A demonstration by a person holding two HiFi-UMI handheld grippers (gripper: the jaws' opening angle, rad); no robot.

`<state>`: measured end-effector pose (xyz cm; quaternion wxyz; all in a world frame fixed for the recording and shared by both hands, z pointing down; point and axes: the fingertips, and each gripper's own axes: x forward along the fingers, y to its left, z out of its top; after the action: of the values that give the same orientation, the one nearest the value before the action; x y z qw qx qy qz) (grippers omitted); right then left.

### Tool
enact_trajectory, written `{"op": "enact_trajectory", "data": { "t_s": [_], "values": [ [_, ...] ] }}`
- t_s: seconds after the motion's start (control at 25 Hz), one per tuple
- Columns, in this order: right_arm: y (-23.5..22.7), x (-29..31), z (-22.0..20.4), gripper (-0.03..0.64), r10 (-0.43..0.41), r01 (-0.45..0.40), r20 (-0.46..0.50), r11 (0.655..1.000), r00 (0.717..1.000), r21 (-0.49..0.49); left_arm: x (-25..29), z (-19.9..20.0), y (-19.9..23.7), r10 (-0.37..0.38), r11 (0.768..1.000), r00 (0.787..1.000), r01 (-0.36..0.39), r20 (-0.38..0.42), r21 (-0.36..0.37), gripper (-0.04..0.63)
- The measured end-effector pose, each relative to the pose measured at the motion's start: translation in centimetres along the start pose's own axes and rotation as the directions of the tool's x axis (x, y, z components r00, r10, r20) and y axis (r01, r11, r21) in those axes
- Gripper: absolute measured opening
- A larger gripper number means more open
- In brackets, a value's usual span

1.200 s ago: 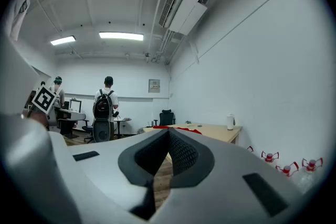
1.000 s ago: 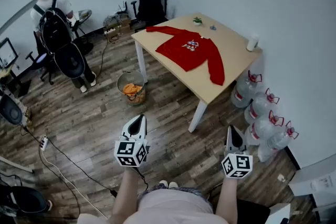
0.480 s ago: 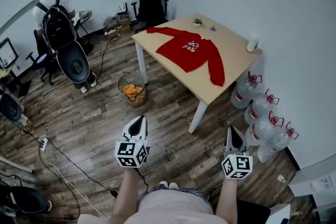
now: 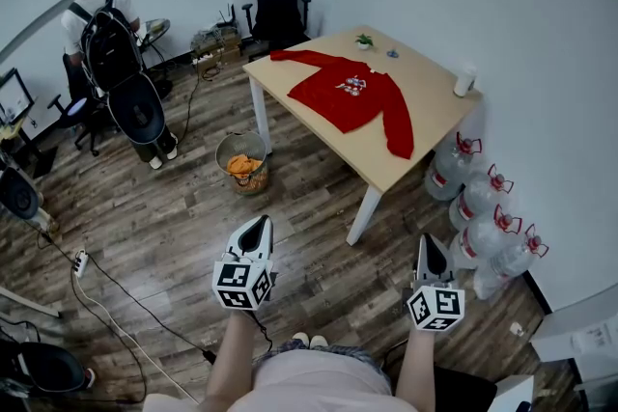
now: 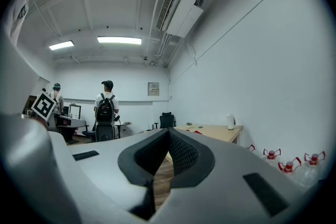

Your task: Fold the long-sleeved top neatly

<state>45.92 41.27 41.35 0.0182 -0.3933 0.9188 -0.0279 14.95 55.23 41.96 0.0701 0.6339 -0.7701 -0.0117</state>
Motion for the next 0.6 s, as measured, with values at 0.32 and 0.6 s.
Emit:
{"op": "enact_trajectory", "data": {
  "t_s": [0.32,0.6],
  "values": [
    [1.0,-0.1,-0.1,0.011,0.024,-0.024,-0.007,1.000,1.000,0.003,-0.4,0.0,0.1,-0.010,1.000,1.000,0.010,0.011,-0.007,0.004],
    [1.8,0.3,0.3,0.214,0.078,-0.079,0.025,0.995,0.997,0.068,-0.4,0.5,-0.5,-0.085,0.996,0.996,0.086,0.035,-0.020,0.147]
  ]
}}
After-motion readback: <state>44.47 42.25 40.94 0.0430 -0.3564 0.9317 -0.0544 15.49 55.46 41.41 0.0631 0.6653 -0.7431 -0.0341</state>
